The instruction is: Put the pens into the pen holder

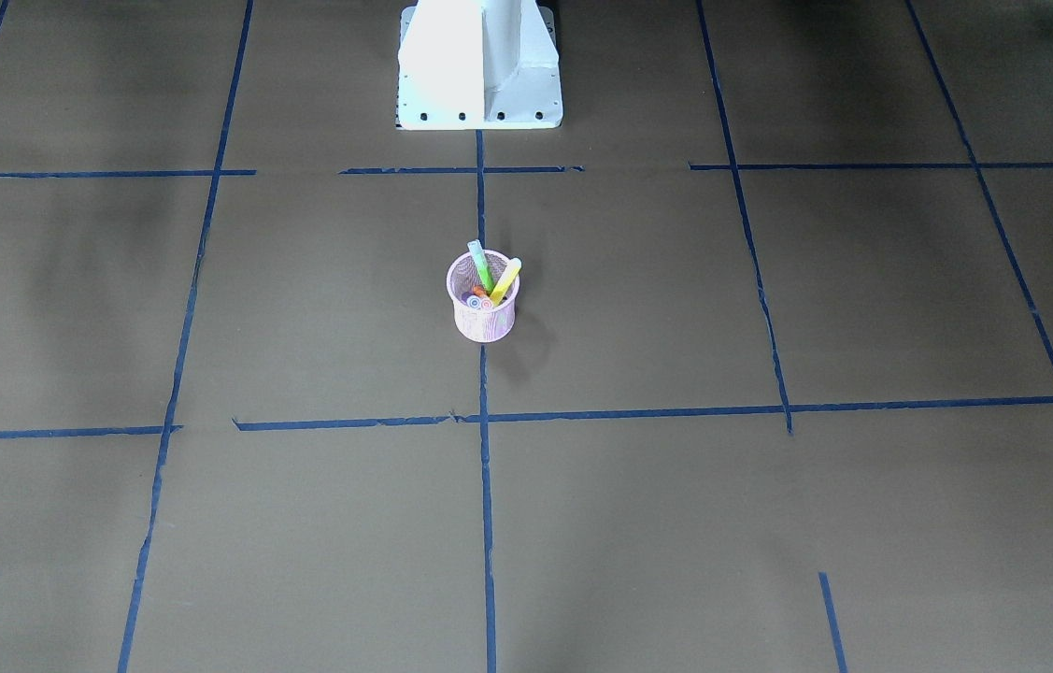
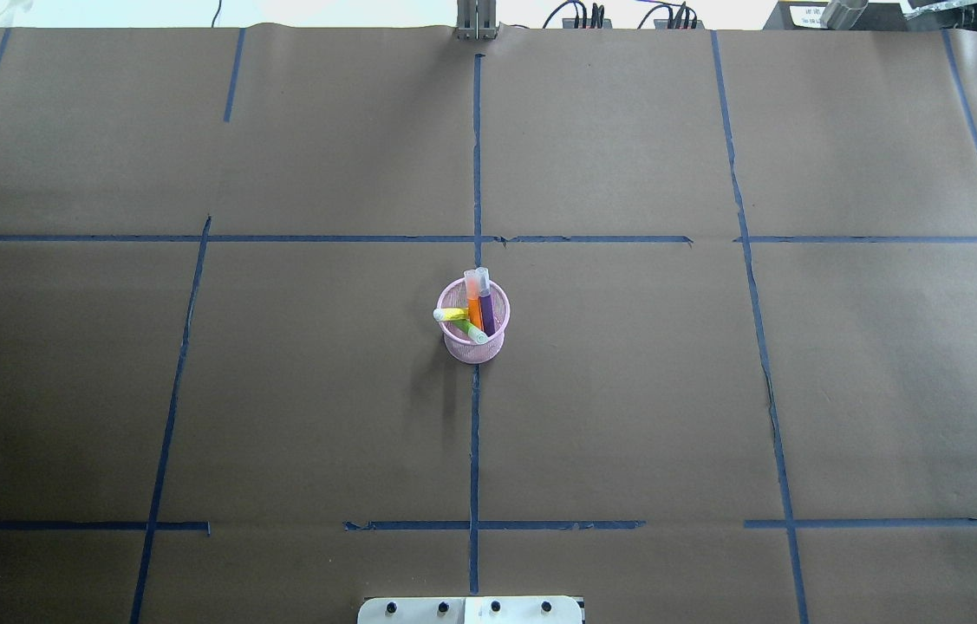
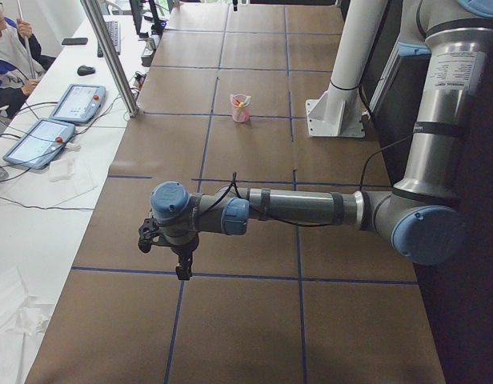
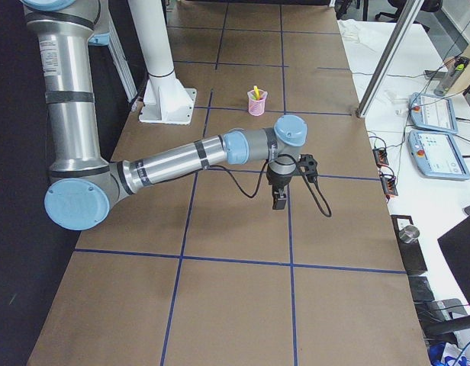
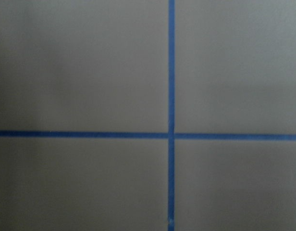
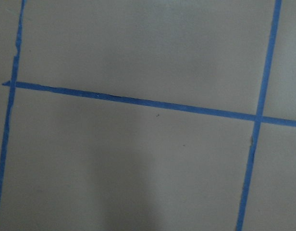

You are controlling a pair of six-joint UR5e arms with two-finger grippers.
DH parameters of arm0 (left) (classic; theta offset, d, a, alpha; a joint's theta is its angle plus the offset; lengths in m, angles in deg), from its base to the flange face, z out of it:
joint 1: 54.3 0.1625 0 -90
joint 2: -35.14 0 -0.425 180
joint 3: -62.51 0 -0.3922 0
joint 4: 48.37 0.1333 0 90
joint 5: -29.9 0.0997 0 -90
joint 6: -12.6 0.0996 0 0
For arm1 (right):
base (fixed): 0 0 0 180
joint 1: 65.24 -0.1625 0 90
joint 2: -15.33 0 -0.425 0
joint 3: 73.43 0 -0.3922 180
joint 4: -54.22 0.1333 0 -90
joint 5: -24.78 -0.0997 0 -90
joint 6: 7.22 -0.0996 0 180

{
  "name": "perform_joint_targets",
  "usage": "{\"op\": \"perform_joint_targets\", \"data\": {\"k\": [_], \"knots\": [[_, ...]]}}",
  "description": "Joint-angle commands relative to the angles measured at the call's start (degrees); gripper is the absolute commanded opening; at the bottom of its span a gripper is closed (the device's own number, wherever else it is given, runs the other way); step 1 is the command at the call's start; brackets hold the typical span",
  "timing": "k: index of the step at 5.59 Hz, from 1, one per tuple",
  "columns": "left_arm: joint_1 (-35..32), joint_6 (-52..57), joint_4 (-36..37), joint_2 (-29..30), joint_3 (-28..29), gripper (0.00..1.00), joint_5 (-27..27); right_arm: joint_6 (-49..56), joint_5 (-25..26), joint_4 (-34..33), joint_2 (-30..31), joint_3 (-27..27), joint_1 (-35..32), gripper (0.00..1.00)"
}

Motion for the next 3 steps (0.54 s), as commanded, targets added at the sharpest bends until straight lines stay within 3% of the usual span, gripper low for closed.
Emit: {"op": "perform_joint_targets", "data": {"k": [1, 2, 3], "knots": [[-1.65, 3.80, 2.82, -2.11, -0.93, 1.00, -0.66, 1.93, -0.69, 0.21, -3.25, 1.79, -2.20, 1.00], [-1.84, 3.89, 2.65, -3.52, -1.20, 1.00, -0.66, 1.66, -1.03, 0.21, -0.43, 4.06, -3.68, 1.00], [-2.01, 3.98, 2.56, -4.06, -1.29, 1.00, -0.66, 2.00, -4.78, 0.30, 2.47, 8.00, -7.35, 1.00]]}}
